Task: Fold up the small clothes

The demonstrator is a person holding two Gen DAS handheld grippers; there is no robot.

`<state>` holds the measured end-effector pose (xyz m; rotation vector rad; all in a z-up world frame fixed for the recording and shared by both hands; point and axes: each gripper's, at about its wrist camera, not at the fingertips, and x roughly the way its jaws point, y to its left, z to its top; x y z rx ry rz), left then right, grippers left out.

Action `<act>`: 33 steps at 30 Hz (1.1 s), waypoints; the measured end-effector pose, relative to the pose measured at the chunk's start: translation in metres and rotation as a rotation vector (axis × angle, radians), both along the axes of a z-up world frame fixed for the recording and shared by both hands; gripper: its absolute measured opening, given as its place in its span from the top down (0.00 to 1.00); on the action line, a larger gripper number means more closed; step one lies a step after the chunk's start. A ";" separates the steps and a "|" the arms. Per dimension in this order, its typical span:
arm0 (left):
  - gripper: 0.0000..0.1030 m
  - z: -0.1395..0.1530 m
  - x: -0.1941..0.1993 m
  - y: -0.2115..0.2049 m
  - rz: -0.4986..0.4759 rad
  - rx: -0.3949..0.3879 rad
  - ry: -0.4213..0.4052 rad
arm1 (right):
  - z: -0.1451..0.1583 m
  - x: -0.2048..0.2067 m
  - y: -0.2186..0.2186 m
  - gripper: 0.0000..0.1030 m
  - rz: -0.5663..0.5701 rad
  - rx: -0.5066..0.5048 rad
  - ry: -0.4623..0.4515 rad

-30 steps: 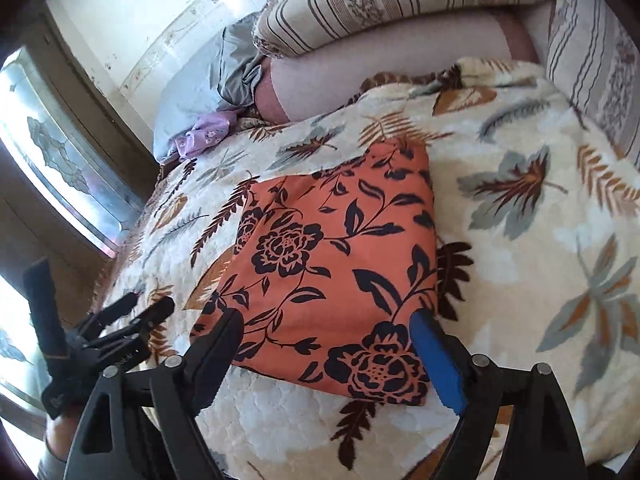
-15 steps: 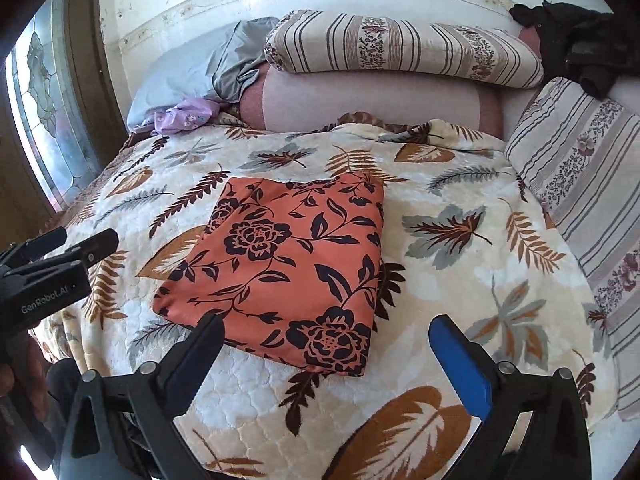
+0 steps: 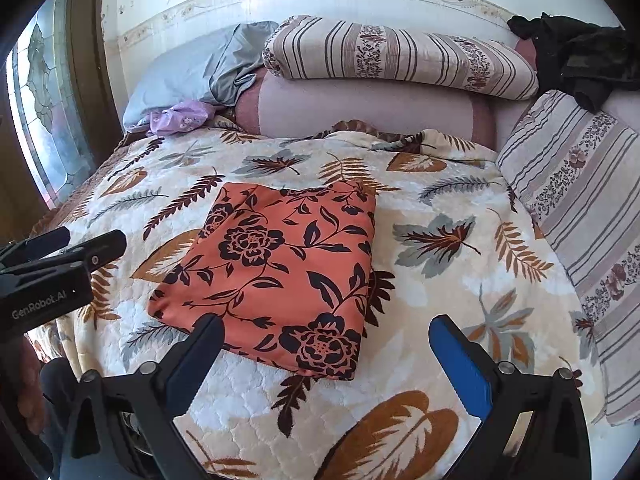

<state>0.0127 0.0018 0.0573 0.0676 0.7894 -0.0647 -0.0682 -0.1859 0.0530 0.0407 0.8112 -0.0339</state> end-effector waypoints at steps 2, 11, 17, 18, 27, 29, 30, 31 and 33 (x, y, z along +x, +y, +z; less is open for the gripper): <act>0.11 -0.001 0.003 -0.001 0.009 0.008 0.006 | 0.000 0.002 0.000 0.00 -0.001 -0.006 -0.001; 0.11 -0.004 0.012 0.002 0.025 -0.014 0.016 | -0.001 0.011 0.000 0.00 -0.011 -0.012 -0.002; 0.11 -0.004 0.015 0.002 0.019 -0.027 0.013 | -0.001 0.017 0.003 0.00 -0.008 -0.018 -0.002; 0.11 -0.005 0.016 0.002 0.018 -0.027 0.013 | -0.001 0.017 0.004 0.00 -0.007 -0.022 -0.001; 0.11 -0.003 0.018 -0.001 0.011 -0.018 0.003 | 0.000 0.023 0.006 0.00 -0.002 -0.024 -0.004; 0.11 -0.003 0.019 -0.002 0.014 -0.014 0.002 | 0.000 0.023 0.006 0.00 -0.003 -0.023 -0.004; 0.11 -0.003 0.019 -0.002 0.013 -0.015 0.002 | 0.000 0.024 0.006 0.00 -0.002 -0.021 -0.004; 0.11 -0.004 0.019 -0.002 0.013 -0.012 0.003 | 0.000 0.023 0.006 0.00 -0.002 -0.022 -0.003; 0.11 -0.004 0.019 -0.002 0.015 -0.011 0.004 | 0.000 0.024 0.006 0.00 -0.003 -0.022 -0.004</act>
